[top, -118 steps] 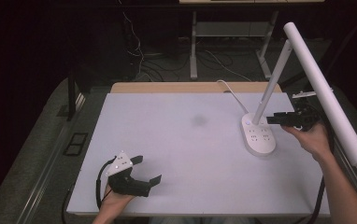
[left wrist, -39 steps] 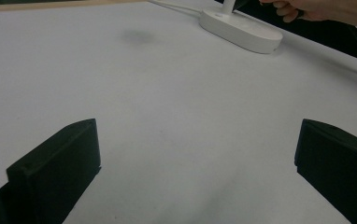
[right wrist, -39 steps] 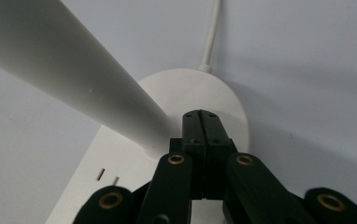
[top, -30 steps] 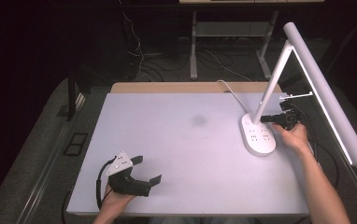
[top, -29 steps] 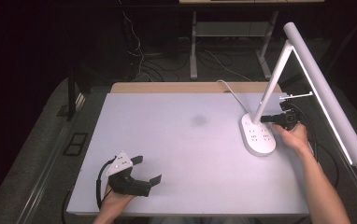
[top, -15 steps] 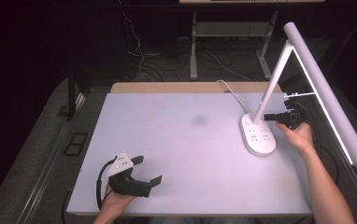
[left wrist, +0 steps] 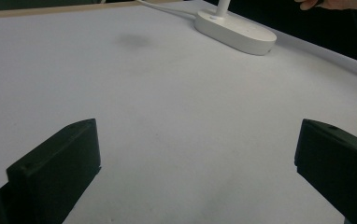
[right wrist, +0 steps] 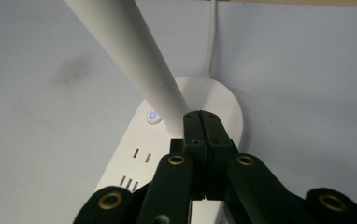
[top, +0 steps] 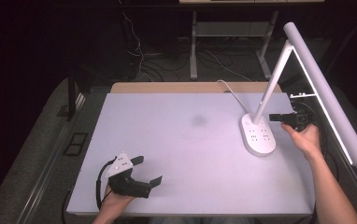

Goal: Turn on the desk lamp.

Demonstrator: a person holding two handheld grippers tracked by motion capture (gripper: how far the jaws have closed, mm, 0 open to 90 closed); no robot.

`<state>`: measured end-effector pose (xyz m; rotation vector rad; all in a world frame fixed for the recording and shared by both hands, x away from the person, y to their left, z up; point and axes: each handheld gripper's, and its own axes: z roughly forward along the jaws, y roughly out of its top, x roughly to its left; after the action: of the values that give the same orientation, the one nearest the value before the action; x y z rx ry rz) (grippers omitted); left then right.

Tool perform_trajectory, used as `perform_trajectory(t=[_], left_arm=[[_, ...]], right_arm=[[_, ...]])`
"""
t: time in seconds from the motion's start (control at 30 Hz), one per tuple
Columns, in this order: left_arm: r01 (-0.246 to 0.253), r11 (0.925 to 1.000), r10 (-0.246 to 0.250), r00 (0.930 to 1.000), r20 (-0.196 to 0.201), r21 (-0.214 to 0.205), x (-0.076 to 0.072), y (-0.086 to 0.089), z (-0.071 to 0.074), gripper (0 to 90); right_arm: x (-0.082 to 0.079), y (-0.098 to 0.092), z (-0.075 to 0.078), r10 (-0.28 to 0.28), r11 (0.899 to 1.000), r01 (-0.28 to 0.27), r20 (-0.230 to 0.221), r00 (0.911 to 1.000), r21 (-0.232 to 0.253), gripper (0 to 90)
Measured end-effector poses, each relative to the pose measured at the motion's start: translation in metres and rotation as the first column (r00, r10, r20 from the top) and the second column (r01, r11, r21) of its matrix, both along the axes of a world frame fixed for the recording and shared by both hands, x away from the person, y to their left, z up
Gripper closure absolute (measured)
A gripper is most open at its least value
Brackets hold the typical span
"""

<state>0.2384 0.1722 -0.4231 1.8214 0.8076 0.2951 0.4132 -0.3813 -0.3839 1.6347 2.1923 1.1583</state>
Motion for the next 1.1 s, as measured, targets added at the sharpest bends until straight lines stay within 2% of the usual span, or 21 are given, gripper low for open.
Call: perform_trajectory(t=[0.33,0.73,0.77,0.9,0.93,1.1], left_arm=[[0.007,1.0000,-0.007,1.0000,0.003,0.001,0.000,0.000,0.001,0.0],[0.006,1.0000,-0.006,1.0000,0.005,-0.007,0.000,0.000,0.001,0.0],[0.006,1.0000,-0.006,1.0000,0.005,-0.007,0.000,0.000,0.001,0.0],[0.008,0.9999,-0.008,1.0000,0.006,-0.008,0.000,-0.001,0.001,0.0],[0.009,0.9999,-0.009,0.9999,0.005,-0.008,0.000,-0.001,0.001,0.0],[0.014,0.9999,-0.014,0.9999,0.006,-0.009,0.000,-0.002,0.001,0.0]], right_arm=[[-0.023,-0.006,0.009,-0.015,1.000,0.015,0.012,0.9998,0.016,89.4],[-0.055,-0.001,0.016,-0.018,0.998,0.015,0.043,0.9989,0.059,89.4],[-0.058,0.000,0.017,-0.018,0.998,0.016,0.034,0.9993,0.064,89.4],[-0.068,0.004,0.018,-0.015,0.997,0.011,0.053,0.9985,0.077,89.3],[-0.072,0.007,0.018,-0.022,0.997,0.018,0.056,0.9982,0.078,82.0],[-0.085,0.015,0.015,-0.026,0.996,0.021,0.066,0.9975,0.083,66.2]])
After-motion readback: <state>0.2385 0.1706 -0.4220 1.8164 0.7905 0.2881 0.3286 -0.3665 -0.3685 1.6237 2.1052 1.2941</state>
